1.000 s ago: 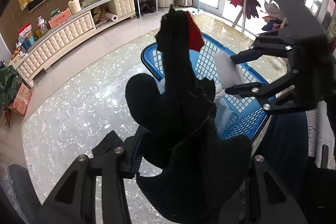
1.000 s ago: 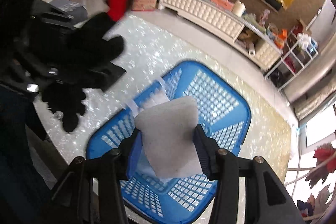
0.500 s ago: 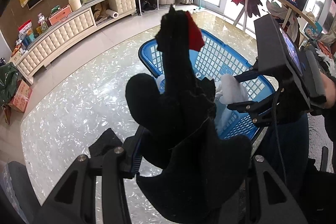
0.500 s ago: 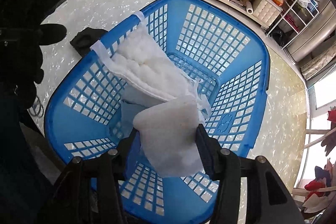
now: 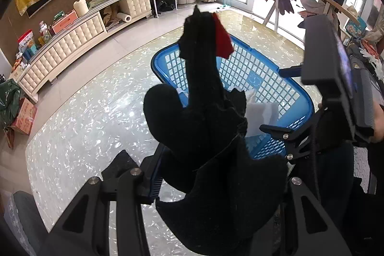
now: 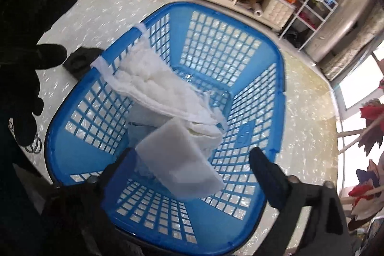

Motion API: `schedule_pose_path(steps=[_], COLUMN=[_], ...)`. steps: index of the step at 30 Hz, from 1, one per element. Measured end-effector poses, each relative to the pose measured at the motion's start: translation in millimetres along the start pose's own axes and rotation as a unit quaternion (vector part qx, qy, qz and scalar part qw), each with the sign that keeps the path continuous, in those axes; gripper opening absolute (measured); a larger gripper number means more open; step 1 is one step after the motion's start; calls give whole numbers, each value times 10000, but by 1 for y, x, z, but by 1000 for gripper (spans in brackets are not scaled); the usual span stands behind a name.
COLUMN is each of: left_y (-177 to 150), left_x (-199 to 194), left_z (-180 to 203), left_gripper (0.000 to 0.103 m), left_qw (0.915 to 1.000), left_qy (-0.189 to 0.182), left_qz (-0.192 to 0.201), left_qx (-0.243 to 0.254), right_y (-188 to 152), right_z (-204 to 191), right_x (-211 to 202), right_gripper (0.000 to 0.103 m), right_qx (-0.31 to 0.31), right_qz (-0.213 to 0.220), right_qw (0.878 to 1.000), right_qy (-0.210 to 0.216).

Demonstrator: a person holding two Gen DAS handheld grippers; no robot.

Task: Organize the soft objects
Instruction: 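Open the right gripper to drop the white foam block into the basket, then lower the black plush toy into the basket and open the left gripper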

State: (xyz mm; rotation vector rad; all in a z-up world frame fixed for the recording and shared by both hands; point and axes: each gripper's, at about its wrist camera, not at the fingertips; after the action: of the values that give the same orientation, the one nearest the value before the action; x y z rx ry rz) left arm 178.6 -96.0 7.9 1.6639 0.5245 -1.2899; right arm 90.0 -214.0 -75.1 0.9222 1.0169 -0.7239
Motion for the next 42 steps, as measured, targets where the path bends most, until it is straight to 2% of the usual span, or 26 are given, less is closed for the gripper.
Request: schedule_pose_path(steps=[2, 8, 11, 15, 21, 32, 42], left_y=[1, 12, 20, 30, 39, 61, 85], left_x=[1, 0, 1, 5, 16, 41, 81], left_z=[1, 13, 19, 25, 30, 40, 41], left_gripper=[43, 43, 43, 43, 43, 43, 43], left_qw=[10000, 9996, 9993, 9991, 9989, 9979, 9963], left_qy=[2, 36, 48, 2, -46, -166, -149], left_qz=[-16, -57, -42, -59, -149, -377, -711], left_qx=[11, 257, 355, 415, 449, 508, 468], right_y=[-3, -9, -15, -23, -32, -35, -33], right_z=[2, 14, 16, 24, 28, 33, 42], right_x=[-7, -30, -46, -61, -70, -57, -48], right_gripper=[102, 102, 102, 102, 102, 102, 103], right_qx=[135, 644, 887, 1235, 1460, 1747, 1920], right_qz=[163, 631, 821, 1052, 1151, 1122, 1120], right_qw=[9998, 9959, 9925, 9866, 9824, 9780, 9749], right_qy=[-56, 45, -183, -165, -165, -174, -122])
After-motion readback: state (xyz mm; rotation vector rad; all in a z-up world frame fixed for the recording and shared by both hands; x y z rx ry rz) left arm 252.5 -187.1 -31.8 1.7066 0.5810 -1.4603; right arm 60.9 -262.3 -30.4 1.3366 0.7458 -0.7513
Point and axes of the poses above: each gripper's, at about its wrist camera, not at the fingertips, and x roughly the way its jaws point, z to its right, y to its top, and after that the axes turned 7 degrees about -z, right-handed
